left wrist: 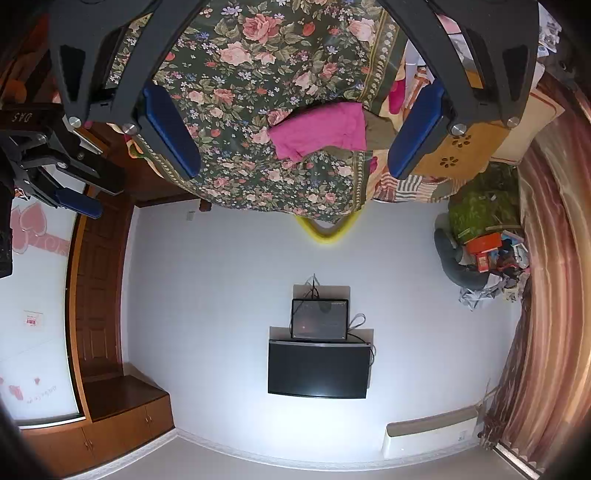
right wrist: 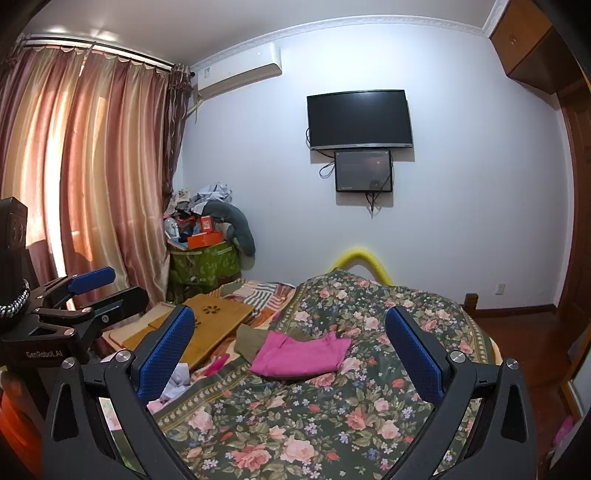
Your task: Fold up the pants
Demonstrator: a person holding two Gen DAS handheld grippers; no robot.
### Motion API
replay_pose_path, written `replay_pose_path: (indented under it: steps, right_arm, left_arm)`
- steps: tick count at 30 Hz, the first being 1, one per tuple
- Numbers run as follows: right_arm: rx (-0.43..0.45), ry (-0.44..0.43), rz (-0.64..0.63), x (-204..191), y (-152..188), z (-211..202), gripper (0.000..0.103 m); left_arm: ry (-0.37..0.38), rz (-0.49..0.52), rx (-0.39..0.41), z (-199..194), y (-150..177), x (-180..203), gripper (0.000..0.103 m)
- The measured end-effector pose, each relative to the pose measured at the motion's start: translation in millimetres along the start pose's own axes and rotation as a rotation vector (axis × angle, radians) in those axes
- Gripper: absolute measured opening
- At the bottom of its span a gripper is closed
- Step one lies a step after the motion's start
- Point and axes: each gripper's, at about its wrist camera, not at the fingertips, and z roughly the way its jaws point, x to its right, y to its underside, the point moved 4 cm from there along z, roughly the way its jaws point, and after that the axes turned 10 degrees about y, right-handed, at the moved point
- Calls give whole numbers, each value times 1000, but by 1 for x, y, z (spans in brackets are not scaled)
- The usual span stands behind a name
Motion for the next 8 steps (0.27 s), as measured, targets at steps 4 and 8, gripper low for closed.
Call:
replay_pose_path:
  steps: [4, 8]
  right_arm:
    - [-5, -3, 0, 0, 1, 1, 103]
    - [-9, -3, 0, 0, 2, 2, 103]
  left_arm:
    - [10, -12, -14, 4, 2, -1, 103]
    - [9, -25, -19, 7, 4, -4, 103]
